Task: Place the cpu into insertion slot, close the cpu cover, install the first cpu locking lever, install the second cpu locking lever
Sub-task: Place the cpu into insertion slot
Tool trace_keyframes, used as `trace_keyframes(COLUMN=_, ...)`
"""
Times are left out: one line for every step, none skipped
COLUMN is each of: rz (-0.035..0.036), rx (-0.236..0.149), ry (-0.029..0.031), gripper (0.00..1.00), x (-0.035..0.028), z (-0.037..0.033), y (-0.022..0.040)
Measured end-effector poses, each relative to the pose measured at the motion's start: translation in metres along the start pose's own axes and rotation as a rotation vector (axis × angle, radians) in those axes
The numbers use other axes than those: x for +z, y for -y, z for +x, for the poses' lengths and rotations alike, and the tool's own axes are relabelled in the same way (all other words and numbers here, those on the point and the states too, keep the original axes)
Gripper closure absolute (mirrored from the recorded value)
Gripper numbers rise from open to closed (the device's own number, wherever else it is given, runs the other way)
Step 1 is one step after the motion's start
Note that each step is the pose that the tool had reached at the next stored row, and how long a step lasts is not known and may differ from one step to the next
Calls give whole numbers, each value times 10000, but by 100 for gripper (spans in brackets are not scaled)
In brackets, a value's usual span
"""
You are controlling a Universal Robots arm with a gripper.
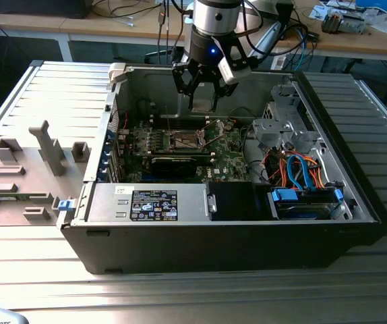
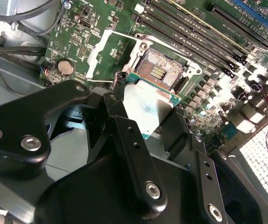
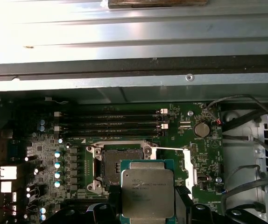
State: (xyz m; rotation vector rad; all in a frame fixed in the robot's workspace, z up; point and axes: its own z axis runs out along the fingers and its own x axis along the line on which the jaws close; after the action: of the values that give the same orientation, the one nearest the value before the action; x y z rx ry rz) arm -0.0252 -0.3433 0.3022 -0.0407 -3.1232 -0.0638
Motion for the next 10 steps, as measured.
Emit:
trace_keyframes(rz=0, rx=0, ry=0, gripper=46, x=2, z=0, y=0)
trace_keyframes(rz=1, rx=1, ry=-1, gripper=46, x=3, z=0, y=0)
trace_keyframes(rz=2, rx=1, ry=-1, gripper=46, x=4, z=0, y=1)
trace_keyframes(rz=2, rx=0, ry=-1, gripper=46, x=4, z=0, y=1)
trace_keyframes(rz=1, rx=0, ry=-1, gripper=46, x=5, z=0, y=1)
trace_keyframes(rz=0, rx=0, ry=0, gripper=46, x=5, z=0, y=1)
trace_keyframes(rz=1, rx=0, ry=0, gripper=46, x=5, z=0, y=1)
trace_keyframes(rz=1, rx=-1, ry=0, gripper=46, x=6, z=0, y=1)
trace_keyframes(rz=1, rx=1, ry=0, gripper=46, x=6, z=0, y=1)
trace_keyframes(rz=1, rx=19, ry=0, gripper=46, x=6, z=0, y=1)
